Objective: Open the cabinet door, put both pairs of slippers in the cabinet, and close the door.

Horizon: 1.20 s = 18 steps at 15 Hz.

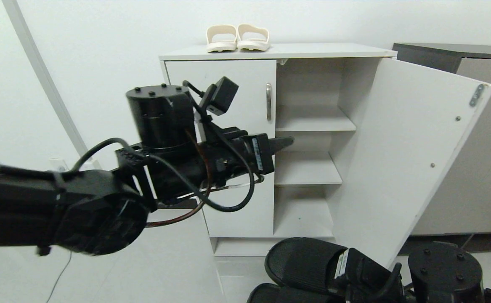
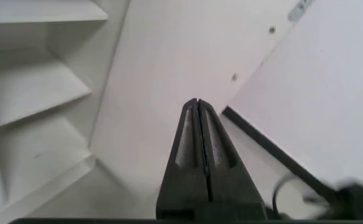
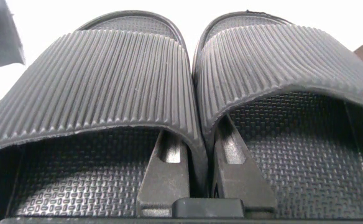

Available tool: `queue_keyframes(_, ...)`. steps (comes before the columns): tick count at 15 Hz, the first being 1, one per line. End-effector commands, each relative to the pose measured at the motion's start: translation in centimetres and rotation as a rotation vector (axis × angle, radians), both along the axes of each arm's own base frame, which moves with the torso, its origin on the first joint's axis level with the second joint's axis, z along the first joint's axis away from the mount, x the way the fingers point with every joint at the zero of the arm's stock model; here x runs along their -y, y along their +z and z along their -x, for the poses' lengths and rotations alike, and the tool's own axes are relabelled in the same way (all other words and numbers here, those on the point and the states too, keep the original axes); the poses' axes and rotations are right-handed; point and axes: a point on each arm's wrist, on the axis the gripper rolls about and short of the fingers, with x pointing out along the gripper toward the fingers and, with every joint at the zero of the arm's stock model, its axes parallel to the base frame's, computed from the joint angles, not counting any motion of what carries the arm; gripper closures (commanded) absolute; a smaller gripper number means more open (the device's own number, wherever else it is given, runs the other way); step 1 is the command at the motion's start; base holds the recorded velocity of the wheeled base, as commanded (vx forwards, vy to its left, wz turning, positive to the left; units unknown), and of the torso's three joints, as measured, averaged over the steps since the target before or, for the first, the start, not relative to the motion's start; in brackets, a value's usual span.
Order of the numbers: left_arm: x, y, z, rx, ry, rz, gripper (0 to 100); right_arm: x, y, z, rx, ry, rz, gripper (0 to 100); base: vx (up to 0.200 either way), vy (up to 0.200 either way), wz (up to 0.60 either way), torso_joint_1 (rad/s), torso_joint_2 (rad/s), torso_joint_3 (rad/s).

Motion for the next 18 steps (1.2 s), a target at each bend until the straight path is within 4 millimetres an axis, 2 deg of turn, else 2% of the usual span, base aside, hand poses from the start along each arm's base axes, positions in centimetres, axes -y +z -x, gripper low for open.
queue_keyframes(1, -6.3, 0.2, 4.2, 0.01, 0.104, -0.015, 100, -0.1, 0.2, -0.4, 0.006, -0.011, -0.009, 100, 0.0, 0.0, 0.0, 0.0, 0.0, 0.0)
queue_keyframes(5, -13.3, -2.1, 11.4, 0.015, 0.252, -0.031, 100, 0.1, 0.3, -0.4, 0.007, -0.017, -0.01, 100, 0.0, 0.0, 0.0, 0.0, 0.0, 0.0)
queue_keyframes(6, -13.7, -2.3, 11.9, 0.015, 0.264, -0.031, 100, 0.1, 0.3, -0.4, 0.009, -0.016, -0.009, 100, 0.0, 0.0, 0.0, 0.0, 0.0, 0.0)
queue_keyframes(8, -16.0, -4.3, 16.3, -0.008, 0.328, -0.043, 100, 0.1, 0.4, -0.7, 0.011, -0.024, -0.015, 100, 0.0, 0.0, 0.0, 0.0, 0.0, 0.0)
queue_keyframes(11, -17.9, -5.7, 21.2, -0.01, 0.455, -0.077, 100, 0.1, 0.9, -1.3, 0.026, -0.044, -0.033, 100, 0.0, 0.0, 0.0, 0.0, 0.0, 0.0)
queue_keyframes(12, -18.3, -6.0, 22.3, -0.006, 0.488, -0.095, 100, 0.2, 0.9, -1.3, 0.028, -0.046, -0.035, 100, 0.0, 0.0, 0.0, 0.0, 0.0, 0.0)
queue_keyframes(14, -19.7, -6.6, 25.5, 0.062, 0.641, -0.148, 100, 0.2, 1.1, -1.6, 0.035, -0.056, -0.043, 100, 0.0, 0.0, 0.0, 0.0, 0.0, 0.0)
queue_keyframes(17, -20.3, -10.0, 27.4, 0.098, 0.848, -0.29, 100, 0.4, 1.1, -2.1, 0.034, -0.078, -0.046, 100, 0.0, 0.0, 0.0, 0.0, 0.0, 0.0)
queue_keyframes(18, -20.3, -12.4, 28.1, 0.135, 0.91, -0.346, 100, 0.5, 1.1, -2.3, 0.033, -0.087, -0.047, 100, 0.0, 0.0, 0.0, 0.0, 0.0, 0.0)
